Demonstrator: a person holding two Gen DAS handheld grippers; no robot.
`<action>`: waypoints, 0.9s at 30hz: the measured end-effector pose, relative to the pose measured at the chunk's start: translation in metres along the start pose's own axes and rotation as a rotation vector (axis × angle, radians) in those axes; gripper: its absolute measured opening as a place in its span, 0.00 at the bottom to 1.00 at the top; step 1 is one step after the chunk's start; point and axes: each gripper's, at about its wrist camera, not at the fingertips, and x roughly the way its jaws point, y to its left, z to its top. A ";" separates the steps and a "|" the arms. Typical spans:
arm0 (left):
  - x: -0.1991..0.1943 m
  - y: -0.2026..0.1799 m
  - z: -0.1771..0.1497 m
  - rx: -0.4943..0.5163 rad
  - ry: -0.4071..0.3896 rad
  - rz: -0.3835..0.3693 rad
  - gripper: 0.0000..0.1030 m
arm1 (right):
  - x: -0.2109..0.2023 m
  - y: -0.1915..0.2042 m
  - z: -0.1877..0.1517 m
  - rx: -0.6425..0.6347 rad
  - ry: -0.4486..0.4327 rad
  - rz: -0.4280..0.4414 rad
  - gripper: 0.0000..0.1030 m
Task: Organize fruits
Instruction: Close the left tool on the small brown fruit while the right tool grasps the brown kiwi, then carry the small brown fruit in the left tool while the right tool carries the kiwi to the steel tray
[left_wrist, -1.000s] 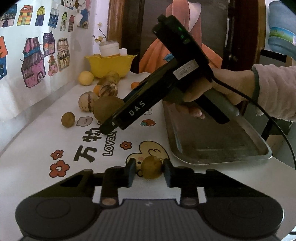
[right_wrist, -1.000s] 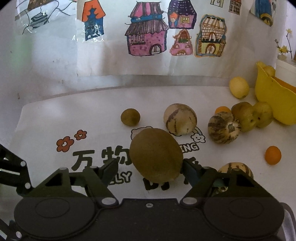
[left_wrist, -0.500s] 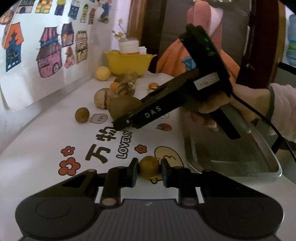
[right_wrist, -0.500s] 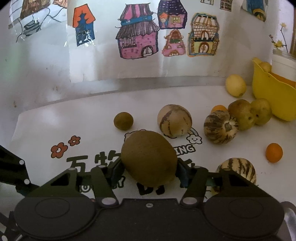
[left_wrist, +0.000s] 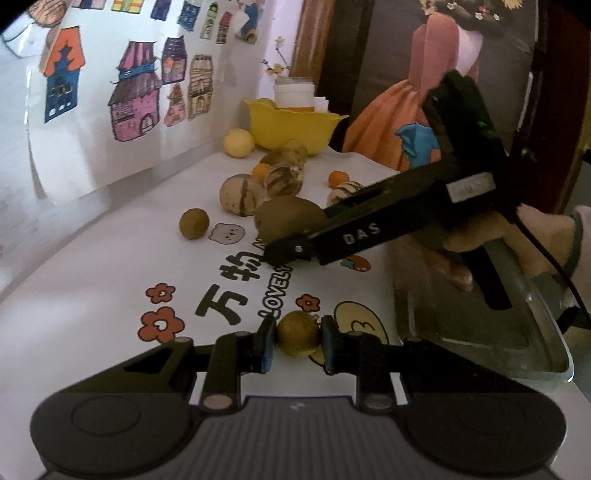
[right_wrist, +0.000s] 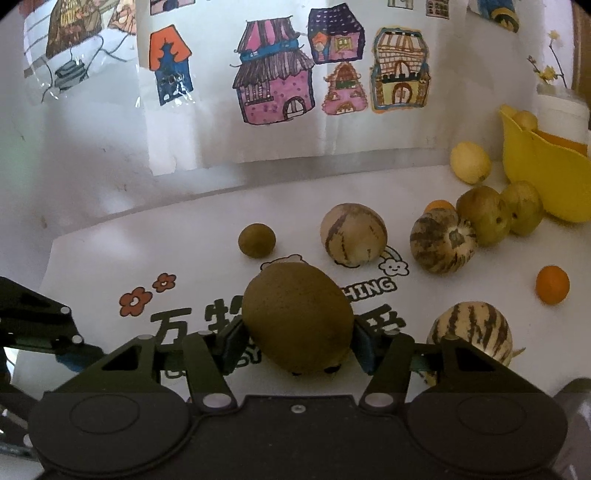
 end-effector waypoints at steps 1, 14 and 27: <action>0.000 0.001 0.000 -0.008 -0.001 0.005 0.27 | -0.002 0.000 -0.001 0.009 -0.006 0.003 0.59; -0.004 0.002 0.018 -0.043 -0.042 0.043 0.27 | -0.056 -0.004 -0.007 0.138 -0.151 0.013 0.59; 0.036 -0.034 0.076 -0.086 -0.025 -0.160 0.27 | -0.153 -0.052 -0.060 0.263 -0.288 -0.218 0.59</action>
